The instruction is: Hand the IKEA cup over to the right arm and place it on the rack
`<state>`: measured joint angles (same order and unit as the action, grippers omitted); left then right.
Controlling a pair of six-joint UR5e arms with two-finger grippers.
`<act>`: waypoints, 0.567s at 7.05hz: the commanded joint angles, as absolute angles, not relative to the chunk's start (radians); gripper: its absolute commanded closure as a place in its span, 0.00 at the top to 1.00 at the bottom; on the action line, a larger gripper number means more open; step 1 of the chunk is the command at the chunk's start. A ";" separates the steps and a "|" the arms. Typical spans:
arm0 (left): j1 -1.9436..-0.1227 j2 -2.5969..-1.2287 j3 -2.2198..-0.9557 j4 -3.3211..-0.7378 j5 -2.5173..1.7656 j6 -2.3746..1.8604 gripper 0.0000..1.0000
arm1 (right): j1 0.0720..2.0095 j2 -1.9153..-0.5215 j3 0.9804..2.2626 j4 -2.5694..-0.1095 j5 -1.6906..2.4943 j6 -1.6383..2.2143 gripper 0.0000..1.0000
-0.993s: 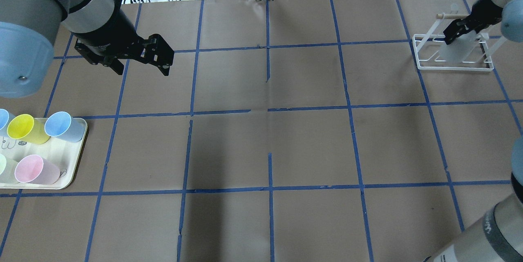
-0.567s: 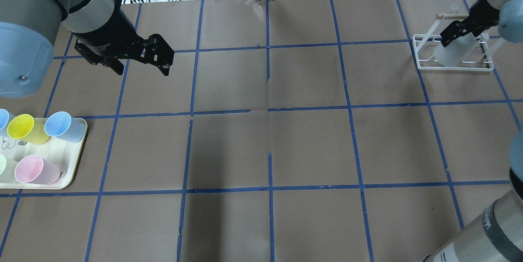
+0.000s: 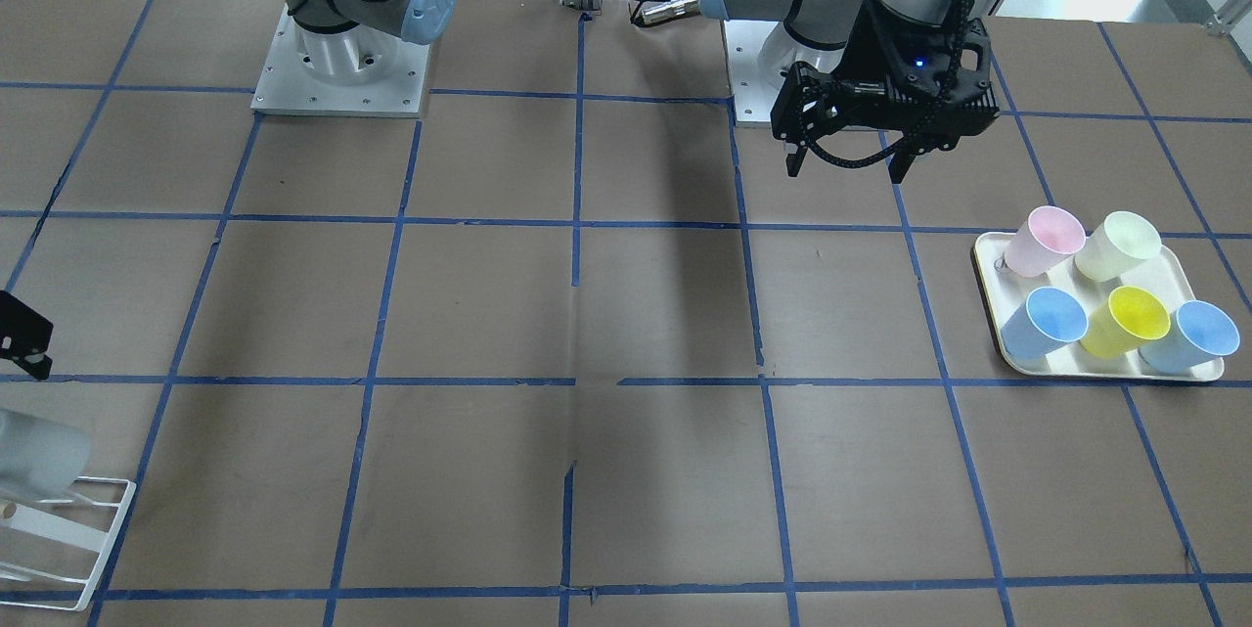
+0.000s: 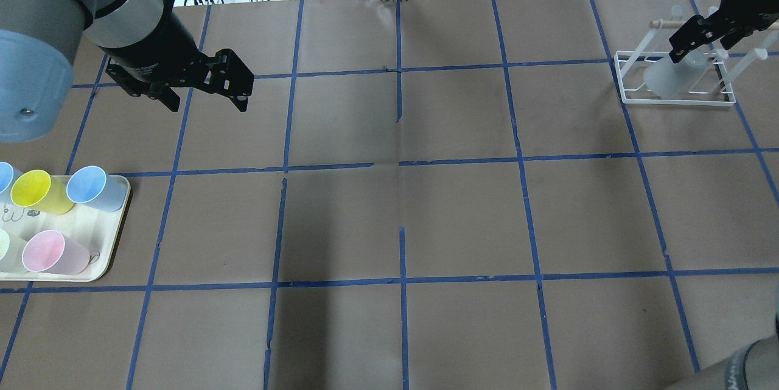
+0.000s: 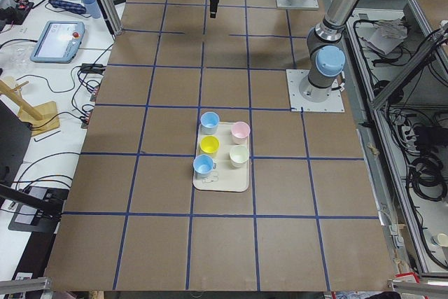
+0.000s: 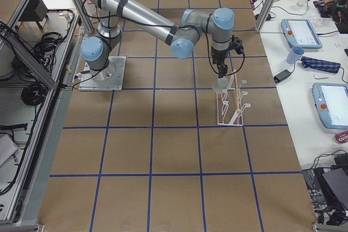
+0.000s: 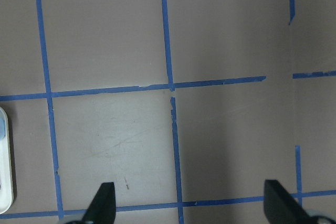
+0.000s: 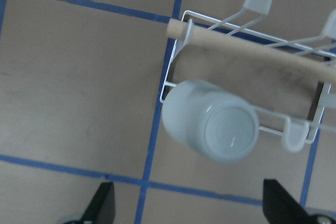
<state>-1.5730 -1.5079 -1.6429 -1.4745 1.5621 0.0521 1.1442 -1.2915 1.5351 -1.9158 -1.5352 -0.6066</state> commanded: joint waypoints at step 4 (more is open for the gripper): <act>-1.569 -1.499 -1.658 -1.465 1.565 0.054 1.00 | 1.380 -1.570 1.566 -1.583 -1.533 -0.244 1.00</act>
<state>-1.5696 -1.5039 -1.6485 -1.4696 1.5623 0.0525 1.2932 -1.5206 1.5595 -1.6206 -1.5348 -0.3286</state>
